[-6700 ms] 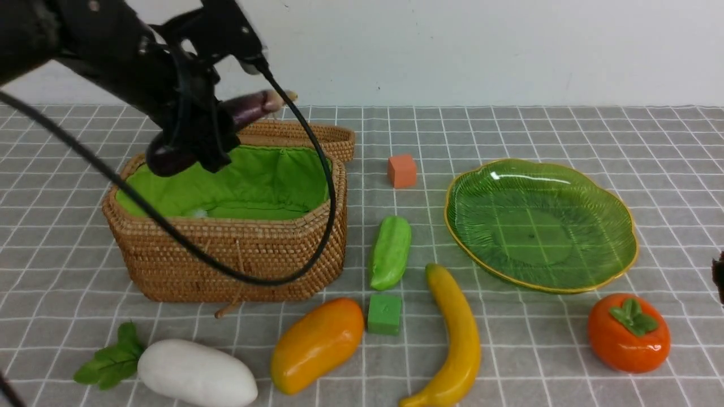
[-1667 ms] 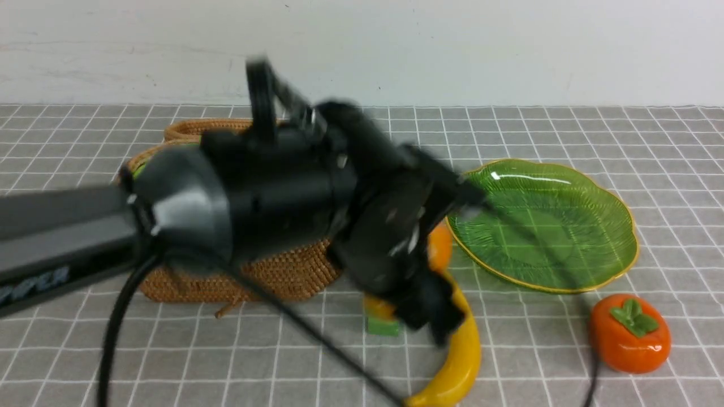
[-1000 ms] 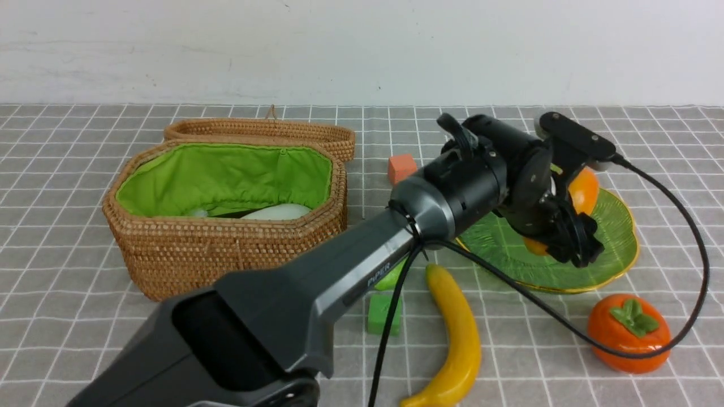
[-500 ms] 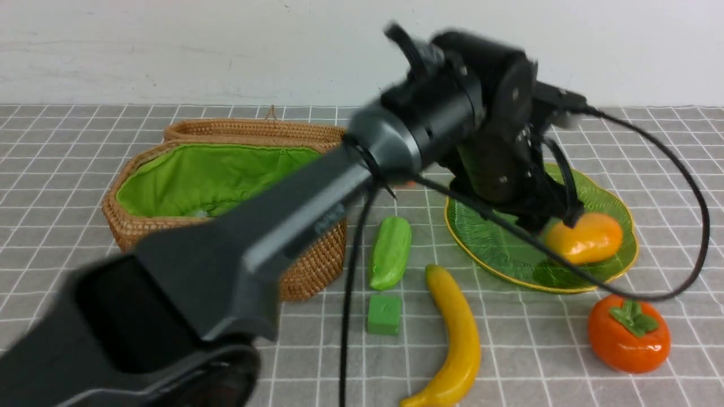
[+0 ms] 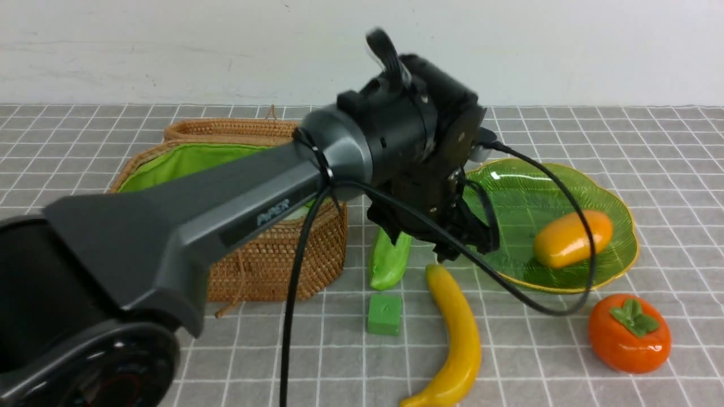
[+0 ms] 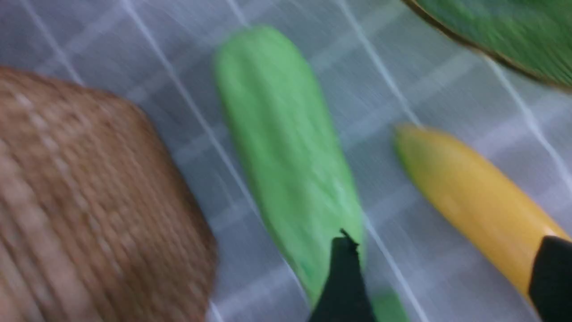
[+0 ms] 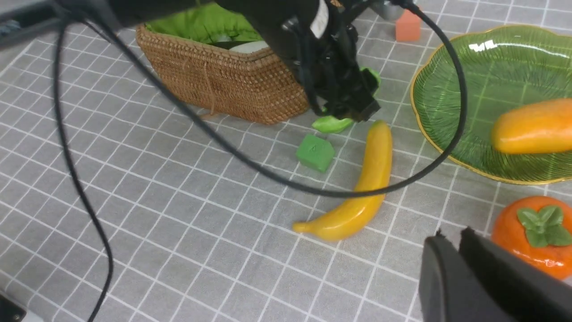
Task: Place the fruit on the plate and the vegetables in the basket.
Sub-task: Take a chayote with your left arm and place it on the basket on the left.
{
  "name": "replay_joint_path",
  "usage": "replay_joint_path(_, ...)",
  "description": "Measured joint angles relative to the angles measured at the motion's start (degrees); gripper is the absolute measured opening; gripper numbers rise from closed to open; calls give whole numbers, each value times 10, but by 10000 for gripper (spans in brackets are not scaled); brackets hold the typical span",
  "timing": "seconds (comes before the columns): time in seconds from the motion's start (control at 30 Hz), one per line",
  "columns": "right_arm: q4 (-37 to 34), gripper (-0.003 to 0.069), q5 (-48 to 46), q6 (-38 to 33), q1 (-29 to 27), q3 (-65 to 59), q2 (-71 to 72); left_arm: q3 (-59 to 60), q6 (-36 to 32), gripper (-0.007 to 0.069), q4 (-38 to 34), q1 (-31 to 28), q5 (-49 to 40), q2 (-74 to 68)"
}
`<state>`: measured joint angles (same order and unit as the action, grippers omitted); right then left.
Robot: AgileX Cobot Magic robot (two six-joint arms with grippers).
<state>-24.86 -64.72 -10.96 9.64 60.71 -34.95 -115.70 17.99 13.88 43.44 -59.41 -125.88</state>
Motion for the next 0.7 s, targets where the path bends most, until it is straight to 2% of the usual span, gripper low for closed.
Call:
replay_joint_path(0.07, -2, 60, 0, 0, 0, 0, 0, 0, 43, 593, 64, -2, 38, -23)
replay_joint_path(0.27, -4, 64, 0, -6, 0, 0, 0, 0, 119, 603, 164, -2, 73, -67)
replay_joint_path(0.7, -21, 67, -17, -24, 0, 0, 0, -1, 148, 583, 186, -2, 77, -115)
